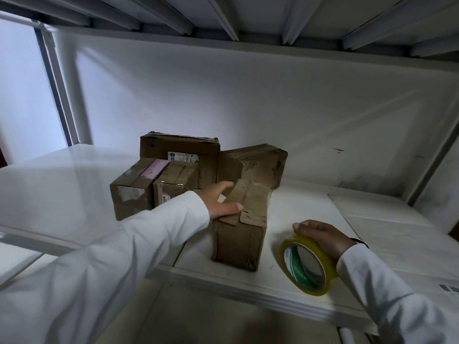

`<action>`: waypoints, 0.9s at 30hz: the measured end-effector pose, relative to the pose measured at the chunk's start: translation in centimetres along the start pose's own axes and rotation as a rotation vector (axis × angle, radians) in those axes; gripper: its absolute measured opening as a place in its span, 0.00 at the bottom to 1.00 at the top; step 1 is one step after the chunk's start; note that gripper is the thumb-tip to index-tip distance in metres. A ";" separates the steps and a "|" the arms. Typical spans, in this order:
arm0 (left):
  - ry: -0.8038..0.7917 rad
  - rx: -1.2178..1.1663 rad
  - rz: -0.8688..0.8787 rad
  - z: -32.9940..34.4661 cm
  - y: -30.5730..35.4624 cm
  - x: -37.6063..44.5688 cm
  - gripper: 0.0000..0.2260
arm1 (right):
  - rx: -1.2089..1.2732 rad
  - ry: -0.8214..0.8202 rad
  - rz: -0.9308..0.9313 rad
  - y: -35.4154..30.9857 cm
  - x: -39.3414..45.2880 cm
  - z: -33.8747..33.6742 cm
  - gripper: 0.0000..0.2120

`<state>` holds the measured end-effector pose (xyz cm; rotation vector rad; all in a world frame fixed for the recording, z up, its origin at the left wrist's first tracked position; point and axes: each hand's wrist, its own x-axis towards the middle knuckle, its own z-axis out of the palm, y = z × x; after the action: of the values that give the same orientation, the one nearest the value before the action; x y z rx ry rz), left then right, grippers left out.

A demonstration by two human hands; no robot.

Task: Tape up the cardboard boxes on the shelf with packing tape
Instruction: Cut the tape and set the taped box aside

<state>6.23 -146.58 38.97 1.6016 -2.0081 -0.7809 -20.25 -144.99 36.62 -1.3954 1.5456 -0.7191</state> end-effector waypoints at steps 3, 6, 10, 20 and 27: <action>-0.230 0.316 0.157 0.5 1.4 -0.8 0.43 | -0.006 -0.007 -0.001 -0.1 0.0 0.0 0.10; -0.172 0.622 0.237 1.9 1.1 -0.3 0.39 | -0.027 -0.014 0.000 0.0 0.0 0.0 0.08; -0.003 0.704 0.222 1.6 1.6 -0.2 0.28 | -0.030 -0.007 -0.014 0.2 0.1 0.0 0.09; 0.248 0.825 0.462 6.4 6.3 -2.5 0.28 | 0.023 0.014 -0.037 0.4 -1.0 0.0 0.11; 0.168 0.669 0.549 8.4 8.8 -2.1 0.20 | -0.053 0.014 -0.066 0.2 -1.6 -0.4 0.07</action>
<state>-5.15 -141.80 38.74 1.2293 -2.5451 0.2504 -20.77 -143.42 37.03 -1.4894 1.5451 -0.7337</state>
